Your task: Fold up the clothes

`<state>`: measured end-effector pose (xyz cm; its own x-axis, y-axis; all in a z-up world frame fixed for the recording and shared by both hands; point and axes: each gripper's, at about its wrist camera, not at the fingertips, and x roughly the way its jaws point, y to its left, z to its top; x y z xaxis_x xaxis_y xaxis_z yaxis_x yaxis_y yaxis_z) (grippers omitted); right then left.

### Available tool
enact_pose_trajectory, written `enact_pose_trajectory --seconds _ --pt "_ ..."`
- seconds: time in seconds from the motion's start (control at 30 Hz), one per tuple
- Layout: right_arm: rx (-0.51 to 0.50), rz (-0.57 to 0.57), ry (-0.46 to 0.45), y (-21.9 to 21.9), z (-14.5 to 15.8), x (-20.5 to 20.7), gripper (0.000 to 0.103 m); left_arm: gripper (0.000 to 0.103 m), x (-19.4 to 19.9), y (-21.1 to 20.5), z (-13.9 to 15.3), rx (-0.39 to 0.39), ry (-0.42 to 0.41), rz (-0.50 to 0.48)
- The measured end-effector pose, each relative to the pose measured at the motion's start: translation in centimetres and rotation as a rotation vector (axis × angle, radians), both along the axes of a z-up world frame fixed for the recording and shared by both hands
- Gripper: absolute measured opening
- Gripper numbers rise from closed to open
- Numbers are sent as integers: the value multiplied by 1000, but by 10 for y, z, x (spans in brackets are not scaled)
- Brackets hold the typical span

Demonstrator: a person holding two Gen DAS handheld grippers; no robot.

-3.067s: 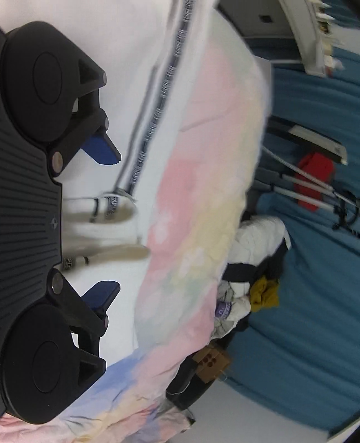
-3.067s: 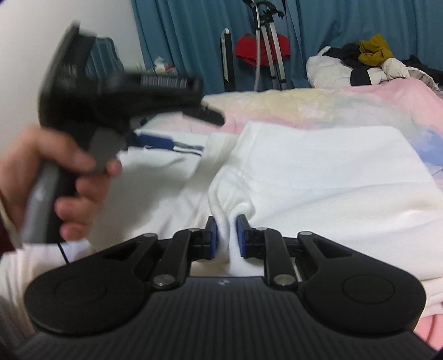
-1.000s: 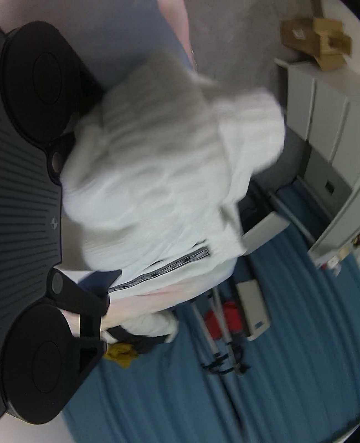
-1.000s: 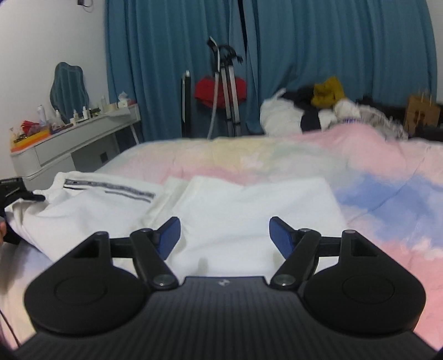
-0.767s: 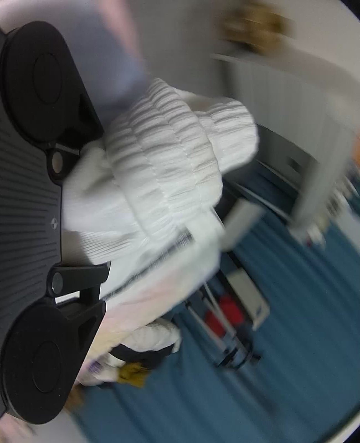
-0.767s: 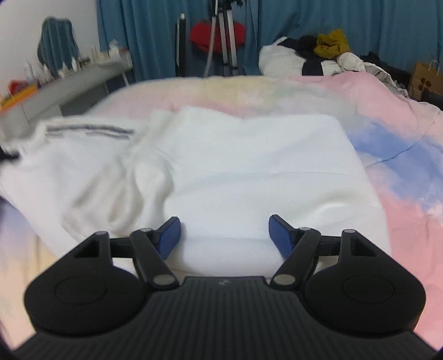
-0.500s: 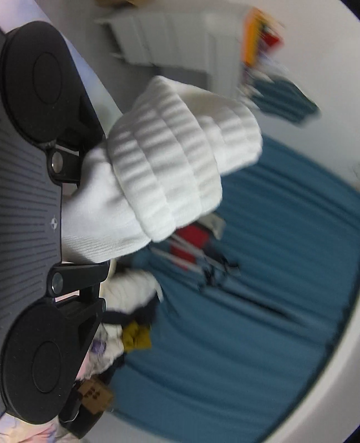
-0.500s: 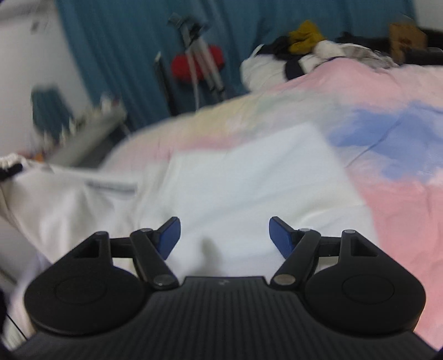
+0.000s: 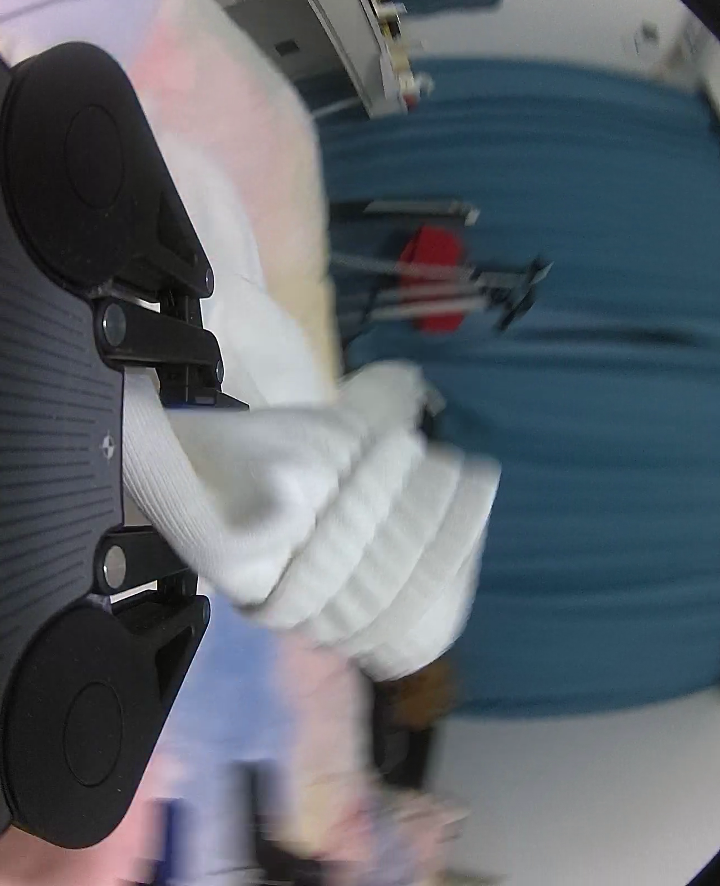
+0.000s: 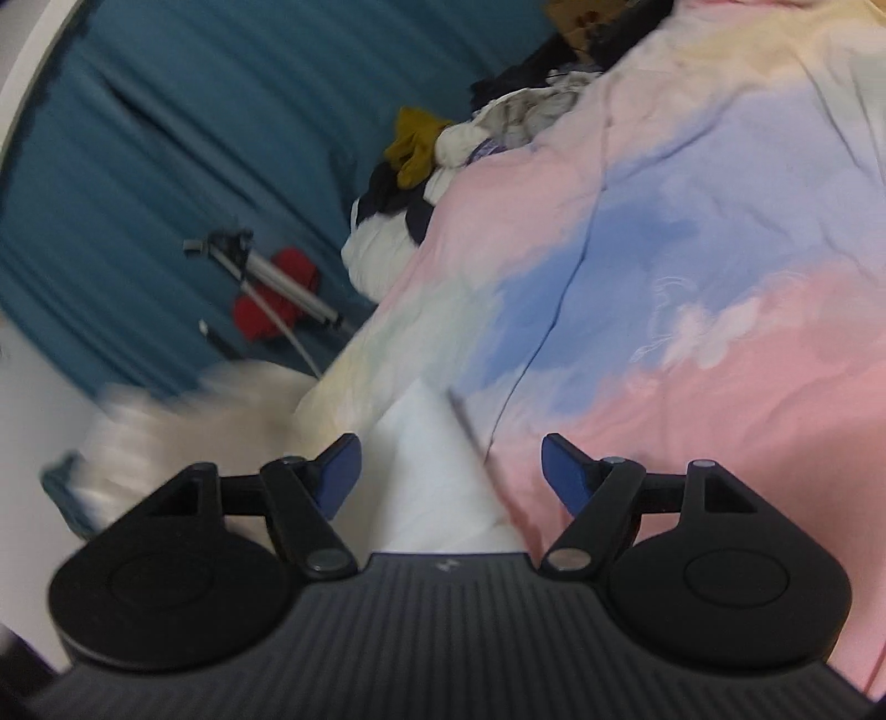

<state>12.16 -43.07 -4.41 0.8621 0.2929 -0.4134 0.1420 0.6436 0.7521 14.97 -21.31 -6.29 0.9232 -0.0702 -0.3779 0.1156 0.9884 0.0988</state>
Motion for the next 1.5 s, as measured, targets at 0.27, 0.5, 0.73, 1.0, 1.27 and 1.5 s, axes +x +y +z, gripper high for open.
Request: enact_pose_trajectory --seconds 0.27,0.5,0.73,1.0,1.27,1.5 --pt "121 102 -6 -5 -8 13 75 24 -3 -25 -35 129 43 -54" --pt "145 204 -10 5 -4 31 75 72 -28 12 -51 288 50 -143" --pt "40 312 -15 25 11 64 83 81 -70 44 -50 427 50 -200" --pt "-169 495 21 62 -1 106 82 81 -97 86 -67 477 87 -142" --pt "-235 522 -16 79 -13 119 50 81 -95 99 -69 443 101 -117" --pt "-211 426 -78 62 8 104 17 77 -88 97 -66 441 78 -122"
